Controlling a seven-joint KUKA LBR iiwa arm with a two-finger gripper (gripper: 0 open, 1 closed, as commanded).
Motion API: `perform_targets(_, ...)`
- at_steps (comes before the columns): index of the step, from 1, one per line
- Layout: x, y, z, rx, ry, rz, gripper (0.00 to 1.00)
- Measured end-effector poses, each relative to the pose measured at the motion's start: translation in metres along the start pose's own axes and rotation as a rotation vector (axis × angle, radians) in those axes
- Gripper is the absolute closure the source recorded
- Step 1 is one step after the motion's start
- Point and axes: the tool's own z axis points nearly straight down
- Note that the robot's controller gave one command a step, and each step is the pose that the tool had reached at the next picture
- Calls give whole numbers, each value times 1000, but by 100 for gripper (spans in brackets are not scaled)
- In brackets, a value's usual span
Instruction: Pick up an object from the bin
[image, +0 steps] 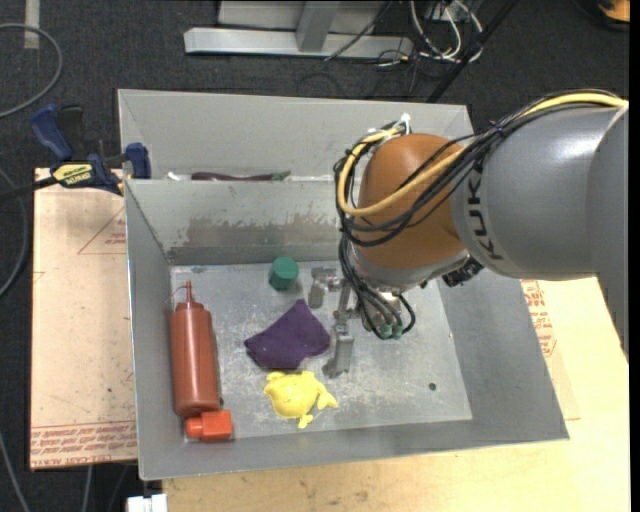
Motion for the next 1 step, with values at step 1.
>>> perform_targets(1, -2, 0, -5, -1, -8, 2, 0)
